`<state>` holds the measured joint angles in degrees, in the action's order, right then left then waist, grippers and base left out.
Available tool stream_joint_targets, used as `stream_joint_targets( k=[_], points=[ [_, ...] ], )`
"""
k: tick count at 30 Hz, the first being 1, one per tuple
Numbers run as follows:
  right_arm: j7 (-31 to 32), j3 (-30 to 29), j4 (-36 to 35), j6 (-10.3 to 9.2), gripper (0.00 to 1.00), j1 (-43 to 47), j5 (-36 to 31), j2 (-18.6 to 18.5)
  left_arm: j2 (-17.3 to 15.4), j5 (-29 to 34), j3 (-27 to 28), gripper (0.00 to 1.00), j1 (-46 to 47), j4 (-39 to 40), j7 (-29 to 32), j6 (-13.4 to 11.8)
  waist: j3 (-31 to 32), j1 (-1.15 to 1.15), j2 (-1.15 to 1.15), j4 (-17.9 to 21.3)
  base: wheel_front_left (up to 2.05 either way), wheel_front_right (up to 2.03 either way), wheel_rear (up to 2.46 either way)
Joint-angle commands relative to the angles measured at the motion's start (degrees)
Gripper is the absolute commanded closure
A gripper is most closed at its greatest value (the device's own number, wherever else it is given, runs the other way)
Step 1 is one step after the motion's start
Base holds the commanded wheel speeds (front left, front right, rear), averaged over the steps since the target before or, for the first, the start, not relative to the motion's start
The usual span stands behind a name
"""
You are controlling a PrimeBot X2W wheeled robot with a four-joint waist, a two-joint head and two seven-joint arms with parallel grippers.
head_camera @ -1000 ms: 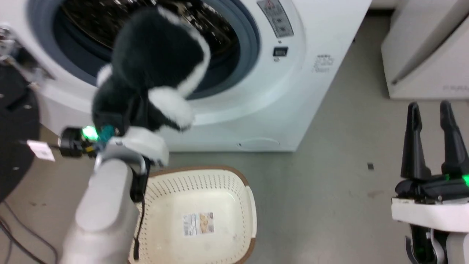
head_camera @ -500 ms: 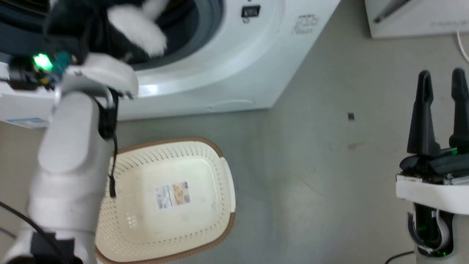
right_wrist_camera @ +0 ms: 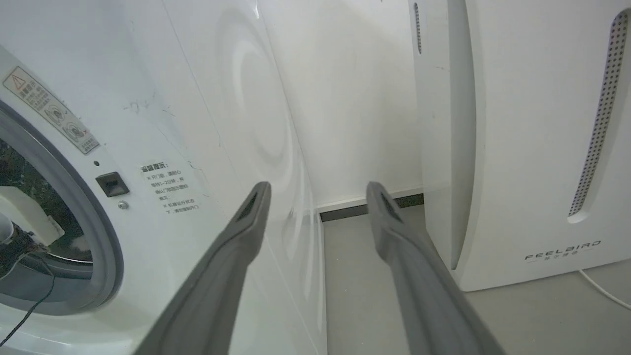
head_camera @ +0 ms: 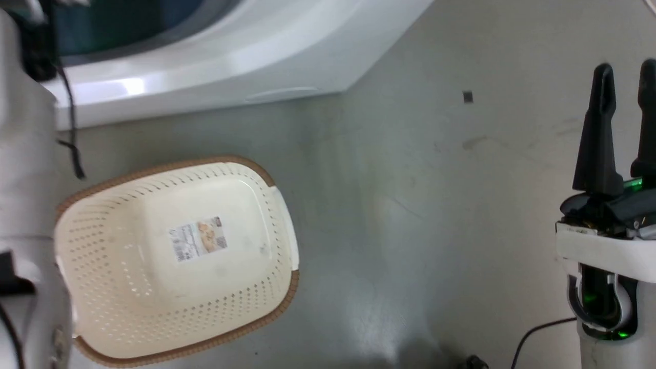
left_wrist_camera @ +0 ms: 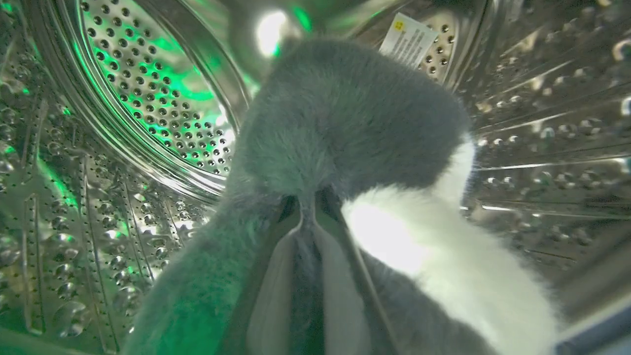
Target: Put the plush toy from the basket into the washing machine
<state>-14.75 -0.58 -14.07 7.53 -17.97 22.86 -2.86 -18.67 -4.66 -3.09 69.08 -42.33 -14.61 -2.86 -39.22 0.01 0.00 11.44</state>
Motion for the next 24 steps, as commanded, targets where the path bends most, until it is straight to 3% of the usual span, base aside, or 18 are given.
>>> stream_joint_targets(
  k=[1,16,18,24],
  points=[
    [-0.25,0.31,-0.40,-0.04,0.00,-1.43,0.41,-0.01,-0.94,0.62,0.08,1.00,2.55,-0.52,-0.39,-0.03,-2.32,-0.01,0.00,1.69,0.00,0.00,0.00],
    [-0.25,1.67,-0.58,-0.04,0.00,-3.46,1.53,-0.01,-5.34,1.07,0.71,1.00,15.09,-5.94,-0.39,-0.16,-7.11,-0.01,0.00,4.33,0.00,0.00,0.00],
    [-0.25,1.66,-0.49,-0.04,0.00,-3.64,1.54,-0.01,-5.31,1.32,0.62,0.00,15.34,-5.54,-0.39,-0.82,-7.28,-0.01,0.00,4.29,0.00,0.00,0.00],
    [-0.25,2.04,-0.38,-0.04,0.00,-3.85,1.64,-0.01,-4.99,1.22,0.24,0.00,13.81,-6.62,-0.39,-0.91,-6.85,-0.01,0.00,4.08,0.00,0.00,0.00]
  ],
)
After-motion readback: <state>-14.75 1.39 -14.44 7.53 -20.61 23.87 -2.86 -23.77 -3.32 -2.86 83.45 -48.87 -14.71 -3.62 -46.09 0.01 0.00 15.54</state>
